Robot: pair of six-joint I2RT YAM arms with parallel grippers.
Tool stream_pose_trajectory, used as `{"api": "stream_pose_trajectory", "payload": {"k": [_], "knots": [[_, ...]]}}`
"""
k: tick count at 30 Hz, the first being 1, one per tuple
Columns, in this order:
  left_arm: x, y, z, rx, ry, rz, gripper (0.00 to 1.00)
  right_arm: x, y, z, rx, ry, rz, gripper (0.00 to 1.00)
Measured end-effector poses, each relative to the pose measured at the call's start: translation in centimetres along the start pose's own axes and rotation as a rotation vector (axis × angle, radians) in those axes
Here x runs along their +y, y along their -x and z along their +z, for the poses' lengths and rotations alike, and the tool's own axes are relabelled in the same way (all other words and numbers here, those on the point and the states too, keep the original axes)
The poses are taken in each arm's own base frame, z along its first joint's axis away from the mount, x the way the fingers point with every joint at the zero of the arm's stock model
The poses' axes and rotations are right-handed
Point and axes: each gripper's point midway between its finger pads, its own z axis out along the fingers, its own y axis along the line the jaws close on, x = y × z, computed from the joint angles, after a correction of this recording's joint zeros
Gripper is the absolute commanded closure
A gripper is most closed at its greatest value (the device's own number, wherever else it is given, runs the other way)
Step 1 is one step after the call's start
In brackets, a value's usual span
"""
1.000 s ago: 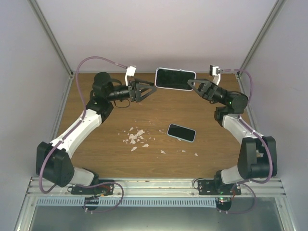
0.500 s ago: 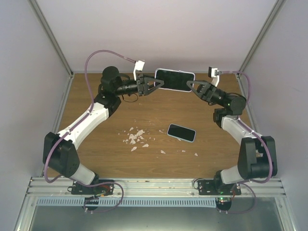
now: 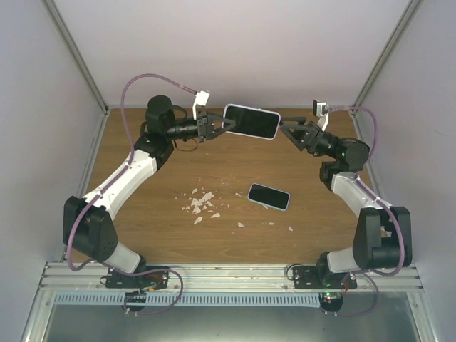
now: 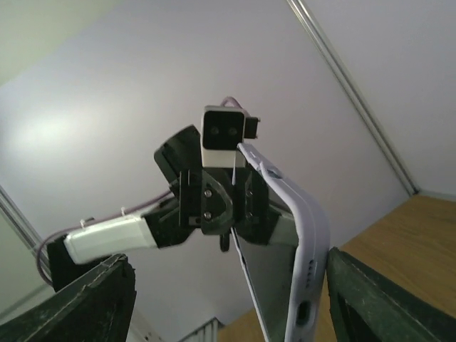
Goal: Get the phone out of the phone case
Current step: Adjust the phone.
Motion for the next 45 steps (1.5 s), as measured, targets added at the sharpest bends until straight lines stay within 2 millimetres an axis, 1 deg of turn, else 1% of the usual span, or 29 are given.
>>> {"api": "stream_pose_trajectory", "payload": {"k": [4, 7, 8, 10, 12, 13, 15, 18, 20, 22, 26, 31, 34, 38, 41, 45], "knots": [[1.1, -0.8, -1.5, 0.045, 0.034, 0.026, 1.00, -0.5, -1.0, -0.7, 0.065, -0.037, -0.049, 0.25], [1.8, -1.9, -2.4, 0.092, 0.065, 0.056, 1.00, -1.5, -1.9, -0.8, 0.154, -0.081, -0.080, 0.21], [1.8, -2.4, -2.7, 0.111, 0.070, 0.069, 1.00, -2.0, -1.9, -0.7, 0.178, -0.098, -0.102, 0.19], [1.6, -3.6, -3.0, 0.154, 0.067, 0.100, 1.00, -2.6, -0.9, -0.1, 0.231, -0.135, -0.194, 0.17], [1.2, -4.5, -3.3, 0.187, 0.058, 0.139, 1.00, -2.4, 0.0, 0.4, 0.280, -0.157, -0.308, 0.15], [1.0, -5.0, -3.5, 0.208, 0.049, 0.155, 1.00, -2.0, 0.1, 0.5, 0.306, -0.158, -0.359, 0.15], [0.7, -5.6, -3.7, 0.239, 0.033, 0.192, 1.00, -1.7, -0.4, 0.3, 0.357, -0.156, -0.423, 0.14], [0.3, -6.3, -3.9, 0.280, 0.018, 0.237, 1.00, -1.9, -2.8, -0.3, 0.443, -0.159, -0.452, 0.16], [0.2, -6.7, -3.9, 0.307, 0.006, 0.269, 1.00, -2.1, -5.2, -0.5, 0.512, -0.158, -0.447, 0.19], [0.3, -7.3, -3.6, 0.337, -0.007, 0.288, 1.00, -2.1, -7.1, -0.4, 0.571, -0.155, -0.447, 0.24], [0.4, -9.7, -2.7, 0.437, -0.043, 0.310, 1.00, -2.0, -10.0, -0.1, 0.666, -0.150, -0.456, 0.28], [0.6, -12.4, -1.0, 0.570, -0.083, 0.356, 1.00, -2.0, -12.0, 0.0, 0.740, -0.157, -0.462, 0.33], [0.7, -13.9, -0.7, 0.633, -0.085, 0.365, 1.00, -1.7, -13.1, 0.4, 0.772, -0.143, -0.465, 0.39], [0.7, -15.8, -0.5, 0.719, -0.067, 0.401, 0.99, -1.4, -15.5, 0.8, 0.822, -0.118, -0.442, 0.47], [0.5, -16.8, -0.2, 0.763, -0.071, 0.412, 0.99, -1.4, -17.3, 0.7, 0.857, -0.114, -0.414, 0.50], [0.7, -17.4, 0.2, 0.800, -0.074, 0.408, 0.99, -1.5, -18.8, 0.6, 0.889, -0.111, -0.399, 0.57]]}}
